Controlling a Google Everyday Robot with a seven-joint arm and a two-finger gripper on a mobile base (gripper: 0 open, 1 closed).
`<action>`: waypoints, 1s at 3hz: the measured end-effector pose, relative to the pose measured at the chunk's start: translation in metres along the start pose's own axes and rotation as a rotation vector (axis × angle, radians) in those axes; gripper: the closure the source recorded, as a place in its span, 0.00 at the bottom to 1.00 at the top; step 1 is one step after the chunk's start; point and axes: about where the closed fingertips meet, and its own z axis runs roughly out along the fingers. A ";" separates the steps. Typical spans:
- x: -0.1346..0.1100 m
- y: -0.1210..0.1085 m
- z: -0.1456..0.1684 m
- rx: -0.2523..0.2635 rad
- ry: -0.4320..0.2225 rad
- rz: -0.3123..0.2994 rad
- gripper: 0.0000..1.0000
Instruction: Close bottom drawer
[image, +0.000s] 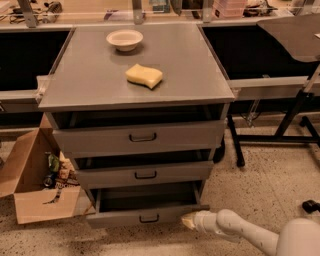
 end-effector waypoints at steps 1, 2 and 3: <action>-0.020 -0.013 0.002 0.008 -0.030 -0.019 1.00; -0.020 -0.012 0.001 0.008 -0.030 -0.019 1.00; -0.032 -0.020 0.003 0.012 -0.045 -0.029 1.00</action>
Offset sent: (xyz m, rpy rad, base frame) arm 0.2088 -0.0153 0.0931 0.0545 -0.3023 0.0097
